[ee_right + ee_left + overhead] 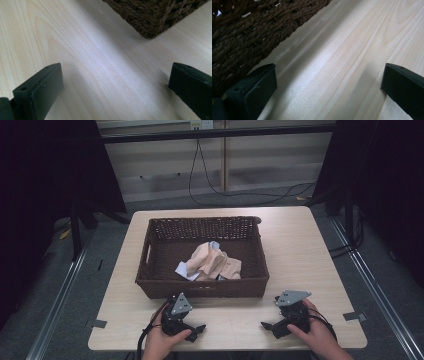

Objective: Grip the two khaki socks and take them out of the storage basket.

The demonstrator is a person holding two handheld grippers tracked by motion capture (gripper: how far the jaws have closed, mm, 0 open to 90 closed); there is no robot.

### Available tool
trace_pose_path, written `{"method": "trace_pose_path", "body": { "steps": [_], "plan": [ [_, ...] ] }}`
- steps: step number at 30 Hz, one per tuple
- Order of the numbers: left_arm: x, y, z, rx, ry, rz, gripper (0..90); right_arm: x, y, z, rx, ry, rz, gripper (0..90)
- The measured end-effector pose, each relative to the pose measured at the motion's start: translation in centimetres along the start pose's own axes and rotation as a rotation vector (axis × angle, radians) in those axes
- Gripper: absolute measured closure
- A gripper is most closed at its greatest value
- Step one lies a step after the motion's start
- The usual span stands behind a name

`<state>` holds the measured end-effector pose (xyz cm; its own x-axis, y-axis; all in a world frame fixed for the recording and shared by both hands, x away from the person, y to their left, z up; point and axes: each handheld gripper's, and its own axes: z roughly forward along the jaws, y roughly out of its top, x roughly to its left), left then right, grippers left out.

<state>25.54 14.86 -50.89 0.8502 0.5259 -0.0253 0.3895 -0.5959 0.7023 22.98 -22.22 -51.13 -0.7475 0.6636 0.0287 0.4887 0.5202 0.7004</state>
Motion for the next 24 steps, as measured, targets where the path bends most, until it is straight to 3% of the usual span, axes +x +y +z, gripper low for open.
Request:
{"method": "trace_pose_path", "body": {
  "steps": [7, 13, 14, 16, 17, 18, 21, 24],
  "plan": [
    [-0.1, 0.1, 0.0, 0.004, 0.016, -0.009, 0.2, 0.0, 0.0, 0.0, 0.001, 0.001, 0.001, 0.0],
    [0.4, 1.5, -0.7, 0.119, -0.044, -0.042, 3.2, 0.0, 0.0, 0.0, 0.001, 0.000, 0.001, 0.0],
    [0.4, 1.8, -0.7, 0.138, -0.064, -0.040, 3.2, 0.0, 0.0, 0.0, 0.000, 0.000, 0.001, 0.0],
    [0.3, 2.4, -0.9, 0.189, -0.063, -0.039, 3.2, 0.0, 0.0, 0.0, 0.001, 0.001, 0.001, 0.0],
    [0.4, 2.6, -1.1, 0.216, -0.076, -0.012, 2.9, 0.0, 0.0, 0.0, 0.001, 0.001, 0.001, 0.0],
    [0.5, 2.9, -1.2, 0.238, -0.090, -0.027, 3.0, 0.0, 0.0, 0.0, 0.001, 0.000, 0.001, 0.0],
    [0.8, 3.6, -1.3, 0.269, -0.108, -0.057, 3.8, 0.0, 0.0, 0.0, 0.001, 0.001, 0.001, 0.0],
    [1.0, 4.1, -1.1, 0.296, -0.124, -0.062, 3.8, 0.0, 0.0, 0.0, 0.001, 0.001, 0.001, 0.0]
  ]
}}
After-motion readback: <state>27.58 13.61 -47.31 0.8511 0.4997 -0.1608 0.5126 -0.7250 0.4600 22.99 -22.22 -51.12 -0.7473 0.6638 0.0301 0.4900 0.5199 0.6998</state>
